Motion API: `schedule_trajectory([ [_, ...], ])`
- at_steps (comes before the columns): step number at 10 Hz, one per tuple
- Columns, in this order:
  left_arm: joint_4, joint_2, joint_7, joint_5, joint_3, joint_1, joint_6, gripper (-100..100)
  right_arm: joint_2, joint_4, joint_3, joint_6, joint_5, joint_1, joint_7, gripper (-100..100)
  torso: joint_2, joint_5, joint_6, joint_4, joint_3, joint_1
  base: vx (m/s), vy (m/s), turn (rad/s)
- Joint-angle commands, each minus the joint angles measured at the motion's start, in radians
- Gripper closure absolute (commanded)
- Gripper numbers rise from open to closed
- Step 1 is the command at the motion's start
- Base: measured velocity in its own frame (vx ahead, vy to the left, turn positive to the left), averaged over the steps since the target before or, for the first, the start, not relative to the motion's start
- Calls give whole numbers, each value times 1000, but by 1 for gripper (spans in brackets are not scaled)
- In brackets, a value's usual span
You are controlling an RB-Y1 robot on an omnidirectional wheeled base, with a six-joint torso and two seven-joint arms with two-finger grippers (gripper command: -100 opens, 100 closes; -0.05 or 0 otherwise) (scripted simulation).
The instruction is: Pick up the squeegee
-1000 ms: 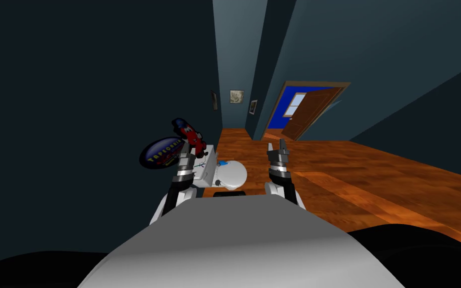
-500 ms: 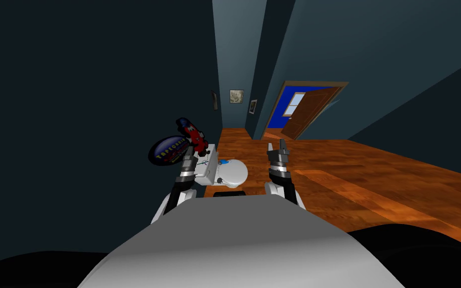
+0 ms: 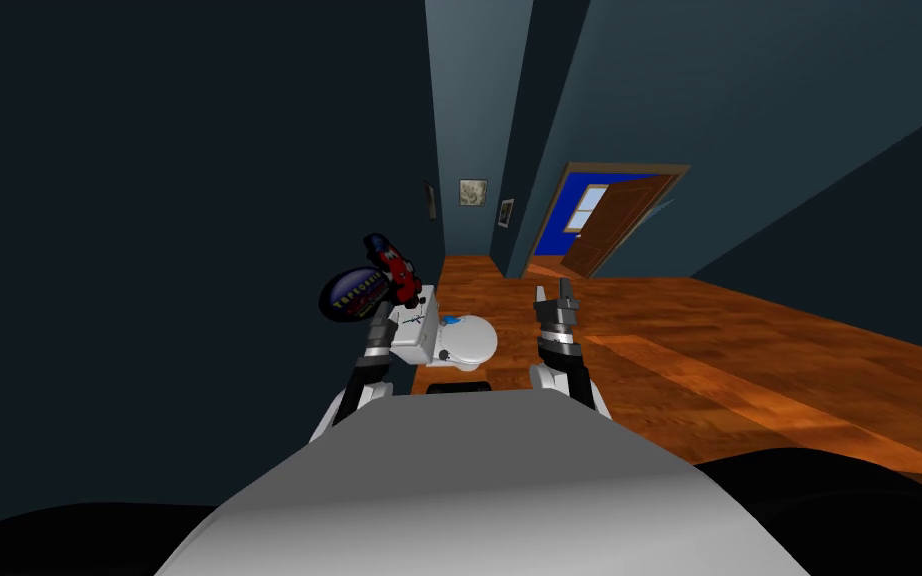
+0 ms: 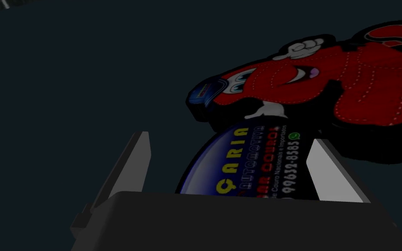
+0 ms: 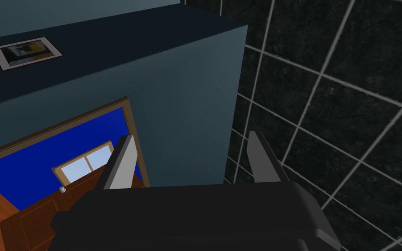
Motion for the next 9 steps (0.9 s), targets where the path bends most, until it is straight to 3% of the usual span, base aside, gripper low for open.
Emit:
schedule_trajectory([
  [1,37,0,19,16,0,-4,4,-100,0,0,0,0,0,0,0,0,0,0,0,0,0,0,-72,95,-10],
  [9,193,9,96,85,-13,-30,7,-100,0,0,0,0,0,0,0,0,-4,0,0,-1,-2,-1,-38,61,-2],
])
